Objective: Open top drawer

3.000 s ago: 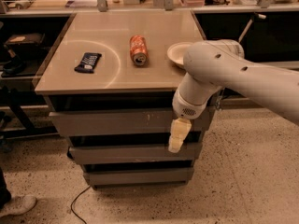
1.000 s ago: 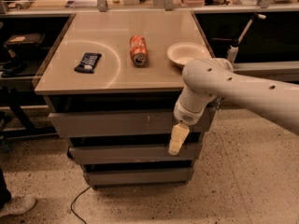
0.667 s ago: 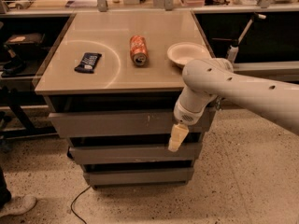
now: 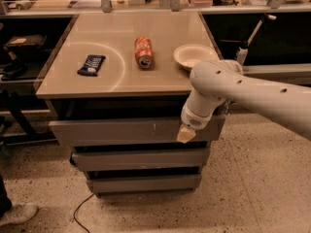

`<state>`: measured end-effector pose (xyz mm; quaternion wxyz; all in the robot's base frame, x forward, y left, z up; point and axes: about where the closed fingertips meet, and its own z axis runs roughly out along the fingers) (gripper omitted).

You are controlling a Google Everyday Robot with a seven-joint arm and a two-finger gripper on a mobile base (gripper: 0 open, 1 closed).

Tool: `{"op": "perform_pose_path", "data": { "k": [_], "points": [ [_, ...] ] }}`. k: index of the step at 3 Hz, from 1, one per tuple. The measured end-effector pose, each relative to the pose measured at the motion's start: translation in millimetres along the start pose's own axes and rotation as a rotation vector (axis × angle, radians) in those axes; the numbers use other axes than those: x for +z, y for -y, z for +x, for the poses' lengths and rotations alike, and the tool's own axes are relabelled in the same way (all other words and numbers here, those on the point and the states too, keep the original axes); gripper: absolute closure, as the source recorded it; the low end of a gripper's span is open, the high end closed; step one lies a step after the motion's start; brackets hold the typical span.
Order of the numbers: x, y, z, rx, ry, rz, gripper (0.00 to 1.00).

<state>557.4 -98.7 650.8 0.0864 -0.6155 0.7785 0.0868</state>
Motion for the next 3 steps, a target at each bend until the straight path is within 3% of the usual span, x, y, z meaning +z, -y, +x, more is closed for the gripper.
{"op": "perform_pose_path", "data": {
  "k": [1, 2, 3],
  "points": [
    [0.0, 0.0, 0.0, 0.000, 0.000, 0.000, 0.89],
    [0.1, -0.1, 0.0, 0.000, 0.000, 0.000, 1.00],
    [-0.2, -0.1, -0.1, 0.000, 0.000, 0.000, 1.00]
  ]
}}
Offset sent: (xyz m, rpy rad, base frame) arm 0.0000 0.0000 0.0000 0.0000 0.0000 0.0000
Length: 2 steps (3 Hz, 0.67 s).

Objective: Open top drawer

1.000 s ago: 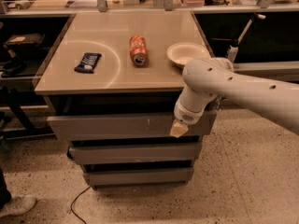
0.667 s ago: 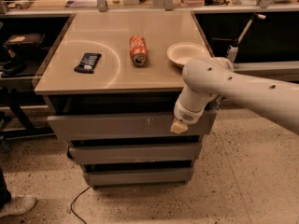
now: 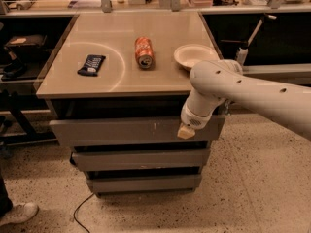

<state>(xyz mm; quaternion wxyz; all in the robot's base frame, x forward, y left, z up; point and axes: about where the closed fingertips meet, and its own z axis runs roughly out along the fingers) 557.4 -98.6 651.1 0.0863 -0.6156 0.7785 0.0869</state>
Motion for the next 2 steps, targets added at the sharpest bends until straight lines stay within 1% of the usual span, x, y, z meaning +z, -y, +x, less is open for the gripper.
{"op": "perform_pose_path", "data": {
  "k": [2],
  "points": [
    [-12.8, -0.4, -3.2, 0.000, 0.000, 0.000, 1.00]
  ]
}}
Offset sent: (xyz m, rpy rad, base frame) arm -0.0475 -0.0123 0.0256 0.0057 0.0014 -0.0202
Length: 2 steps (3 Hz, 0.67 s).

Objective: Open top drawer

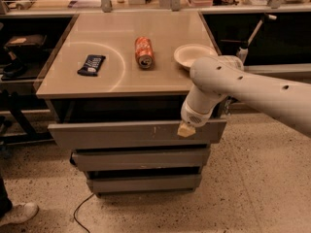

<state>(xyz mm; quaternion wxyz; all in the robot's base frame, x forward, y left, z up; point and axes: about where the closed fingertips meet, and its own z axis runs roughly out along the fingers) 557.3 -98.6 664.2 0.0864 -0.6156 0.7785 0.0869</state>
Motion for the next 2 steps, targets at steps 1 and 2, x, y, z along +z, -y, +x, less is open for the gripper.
{"op": "perform_pose_path", "data": {
  "k": [1, 2],
  "points": [
    [-8, 0, -2, 0.000, 0.000, 0.000, 1.00],
    [-17, -16, 7, 0.026, 0.004, 0.003, 1.00]
  ]
}}
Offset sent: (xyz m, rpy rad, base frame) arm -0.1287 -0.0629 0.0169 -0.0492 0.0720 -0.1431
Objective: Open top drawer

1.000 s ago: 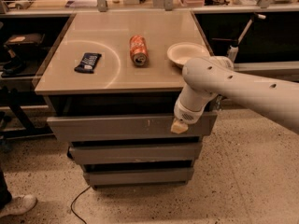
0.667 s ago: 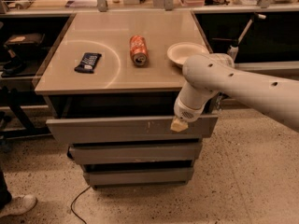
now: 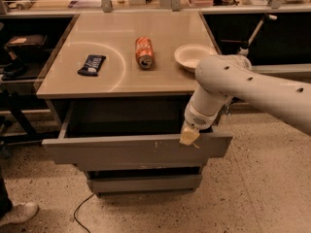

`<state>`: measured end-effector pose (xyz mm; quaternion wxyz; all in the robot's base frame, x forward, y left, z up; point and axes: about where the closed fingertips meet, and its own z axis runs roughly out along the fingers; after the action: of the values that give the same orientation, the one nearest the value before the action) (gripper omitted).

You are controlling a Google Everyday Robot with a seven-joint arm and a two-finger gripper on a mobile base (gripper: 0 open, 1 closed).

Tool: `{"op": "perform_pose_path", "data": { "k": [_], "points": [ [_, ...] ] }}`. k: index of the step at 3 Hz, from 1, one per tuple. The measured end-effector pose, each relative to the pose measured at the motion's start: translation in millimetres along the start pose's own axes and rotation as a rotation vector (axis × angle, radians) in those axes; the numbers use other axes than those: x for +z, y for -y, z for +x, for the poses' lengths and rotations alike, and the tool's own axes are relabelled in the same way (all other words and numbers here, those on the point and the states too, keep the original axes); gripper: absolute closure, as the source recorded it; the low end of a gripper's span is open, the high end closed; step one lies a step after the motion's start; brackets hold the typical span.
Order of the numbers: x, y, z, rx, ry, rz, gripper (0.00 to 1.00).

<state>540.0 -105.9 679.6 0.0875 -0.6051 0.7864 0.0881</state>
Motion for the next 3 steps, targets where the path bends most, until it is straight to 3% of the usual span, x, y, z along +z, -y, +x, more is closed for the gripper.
{"op": "perform_pose_path", "data": {
  "k": [3],
  "points": [
    [3, -18, 21, 0.056, -0.020, -0.036, 1.00]
  ]
}}
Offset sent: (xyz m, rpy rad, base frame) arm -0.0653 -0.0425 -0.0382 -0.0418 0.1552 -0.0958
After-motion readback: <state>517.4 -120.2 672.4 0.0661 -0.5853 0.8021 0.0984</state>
